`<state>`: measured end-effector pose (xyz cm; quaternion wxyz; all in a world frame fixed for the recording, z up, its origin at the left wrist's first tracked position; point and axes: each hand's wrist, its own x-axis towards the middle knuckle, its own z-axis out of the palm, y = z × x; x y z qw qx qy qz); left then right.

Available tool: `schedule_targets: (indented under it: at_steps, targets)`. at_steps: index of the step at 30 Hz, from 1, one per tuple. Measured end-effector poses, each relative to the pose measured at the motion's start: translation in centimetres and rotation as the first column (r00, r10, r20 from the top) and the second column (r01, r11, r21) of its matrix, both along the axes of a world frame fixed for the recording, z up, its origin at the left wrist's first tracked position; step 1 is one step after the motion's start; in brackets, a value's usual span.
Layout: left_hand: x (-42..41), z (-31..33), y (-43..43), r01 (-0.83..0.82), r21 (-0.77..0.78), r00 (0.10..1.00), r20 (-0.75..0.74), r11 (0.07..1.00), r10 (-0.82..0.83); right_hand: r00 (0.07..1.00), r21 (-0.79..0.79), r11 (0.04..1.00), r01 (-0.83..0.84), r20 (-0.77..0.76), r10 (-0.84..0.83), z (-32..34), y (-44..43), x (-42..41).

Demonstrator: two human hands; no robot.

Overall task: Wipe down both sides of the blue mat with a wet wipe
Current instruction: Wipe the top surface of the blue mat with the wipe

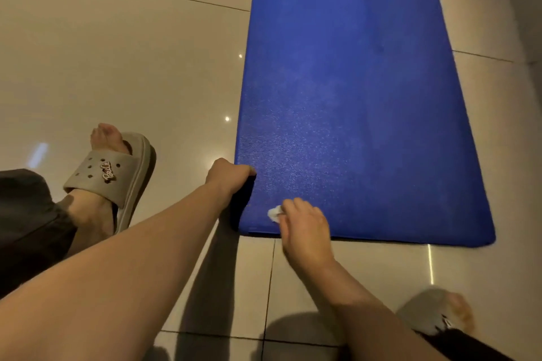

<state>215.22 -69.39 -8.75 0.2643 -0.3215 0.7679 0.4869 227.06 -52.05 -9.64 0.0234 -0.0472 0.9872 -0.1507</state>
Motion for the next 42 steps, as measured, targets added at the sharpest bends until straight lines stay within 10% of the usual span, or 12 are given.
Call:
schedule_targets:
  at_steps: [6, 15, 26, 36, 42]
  targets:
    - [1.3, 0.4, 0.3, 0.012, -0.020, 0.995, -0.100, 1.000, -0.014, 0.836, -0.021, 0.838, 0.545, 0.086, -0.542, -0.1, 7.7, 1.0]
    - [3.2, 1.1, -0.2, 0.261, -0.236, 0.953, -0.089, 0.936, -0.289, 0.962, -0.157, 0.975, 0.159, 0.245, -0.118, 0.8, -5.5, 2.0]
    - [7.5, 1.3, -0.4, 0.313, -0.165, 0.950, 0.048, 0.935, -0.309, 0.639, -0.074, 0.650, 0.756, 0.295, -0.710, 1.1, 7.5, 2.7]
    - [7.9, 6.7, 0.1, 0.287, -0.102, 0.956, -0.031, 0.952, -0.292, 0.723, -0.232, 0.691, 0.685, 0.340, -0.602, 2.8, 1.0, 3.5]
    - [7.8, 9.9, 0.5, 0.201, -0.045, 0.967, -0.154, 0.979, -0.205, 0.350, -0.253, 0.263, 0.931, 0.411, -0.842, 3.9, 9.3, 2.7]
